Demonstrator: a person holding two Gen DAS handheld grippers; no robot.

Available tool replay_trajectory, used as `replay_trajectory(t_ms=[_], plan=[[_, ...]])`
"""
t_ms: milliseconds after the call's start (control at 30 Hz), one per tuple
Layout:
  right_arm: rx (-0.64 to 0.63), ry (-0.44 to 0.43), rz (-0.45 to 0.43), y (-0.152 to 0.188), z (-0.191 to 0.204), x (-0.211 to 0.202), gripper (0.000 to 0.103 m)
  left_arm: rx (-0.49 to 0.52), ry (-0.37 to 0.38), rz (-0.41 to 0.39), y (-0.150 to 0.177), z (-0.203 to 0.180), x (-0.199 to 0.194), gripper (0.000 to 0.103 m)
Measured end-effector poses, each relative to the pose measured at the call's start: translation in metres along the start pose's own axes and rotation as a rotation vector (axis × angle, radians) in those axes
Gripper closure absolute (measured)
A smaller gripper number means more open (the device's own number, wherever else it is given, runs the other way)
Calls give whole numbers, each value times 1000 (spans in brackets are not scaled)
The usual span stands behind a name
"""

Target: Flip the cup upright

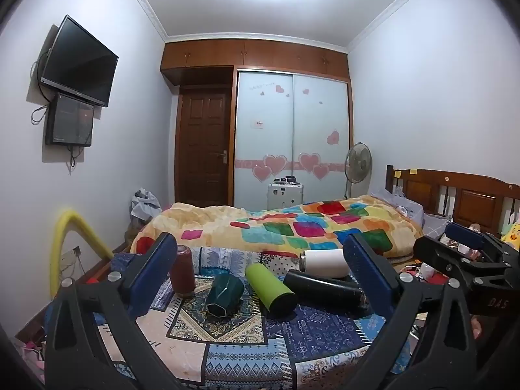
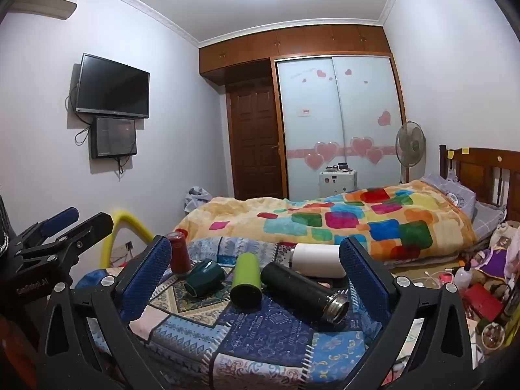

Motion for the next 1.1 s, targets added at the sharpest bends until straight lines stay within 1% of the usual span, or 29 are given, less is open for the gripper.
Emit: replay_trajectory(t_ms=[100,133,167,267,400,633,933,967,1100], plan=[[1,-2,4,0,0,0,0,14,12,26,0,-4,8,0],[2,-1,3,0,1,0,0,39,10,20,1,-13,7,0],[3,-1,2,0,1,0,0,10,13,9,-1,-4,3,0],[4,-3,5,1,1,1,0,34,13,17,-3,-11,7,0],[3,-3,5,-1,-1,1,0,14,14,8,2,-1,3,0],[7,-4,6,1,0,1,0,15,15,7,-1,2,3,0],[9,0,2,3,2,2,0,32,19,1,-4,-4,4,0],[14,-2,1,2,-3,2,0,31,20,2,-4,-4,4,0],[18,0,0,2,-5,2,0,28,24,-1,-4,-4,3,0]])
Point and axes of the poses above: each gripper's, at about its wrist camera, not at the fingertips, and x roughly the way its jaws point, z to its left, y to its underside, the point moved 5 cm from there along x, roughly the way its jaws point, and after that the axes turned 14 degrees about y, right-handed, at the moved point
